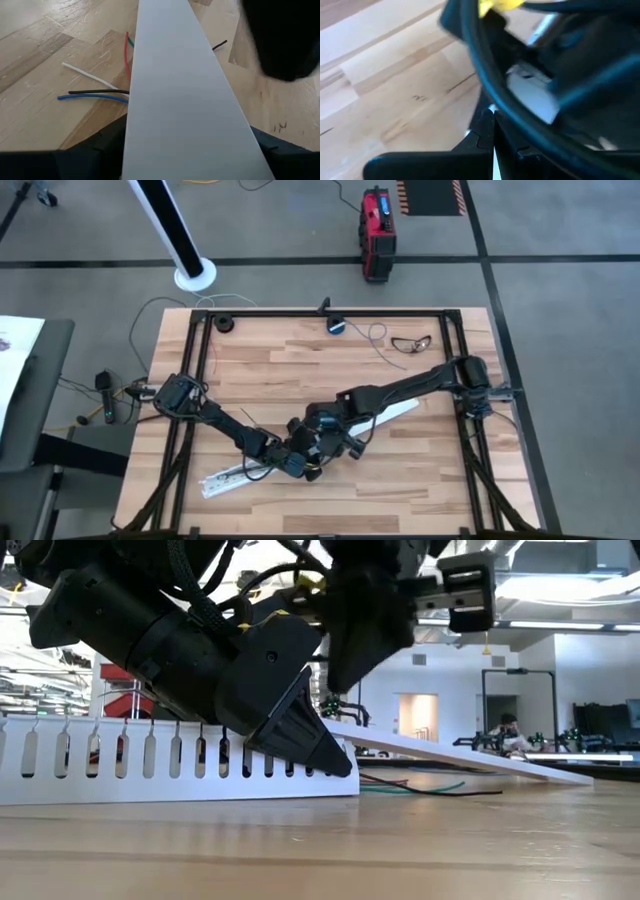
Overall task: Ziptie cables
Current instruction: Close the white cable duct
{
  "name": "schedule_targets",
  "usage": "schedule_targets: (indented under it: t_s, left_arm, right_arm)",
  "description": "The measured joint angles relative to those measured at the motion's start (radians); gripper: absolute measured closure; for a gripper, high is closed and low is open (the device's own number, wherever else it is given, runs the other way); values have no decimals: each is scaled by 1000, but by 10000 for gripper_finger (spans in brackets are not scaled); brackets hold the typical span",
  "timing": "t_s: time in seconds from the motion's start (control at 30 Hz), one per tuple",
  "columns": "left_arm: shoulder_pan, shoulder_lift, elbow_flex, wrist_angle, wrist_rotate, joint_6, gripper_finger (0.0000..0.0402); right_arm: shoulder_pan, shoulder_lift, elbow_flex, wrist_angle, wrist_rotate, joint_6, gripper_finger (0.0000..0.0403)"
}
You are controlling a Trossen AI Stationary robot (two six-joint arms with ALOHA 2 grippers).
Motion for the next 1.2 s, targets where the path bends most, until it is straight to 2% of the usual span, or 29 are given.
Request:
schedule_targets:
  t_s: [0.27,0.57,1.2]
  left_arm:
    - [0,0,0,9,8,0,157]
    - [0,0,0,8,13,9,157]
    - [1,1,-2,28,14,12,157]
  right_arm:
    - [-33,-1,32,4,-20,1,403]
    - [-24,74,32,4,-26,-20,403]
    - [-41,106,33,25,-54,-23,403]
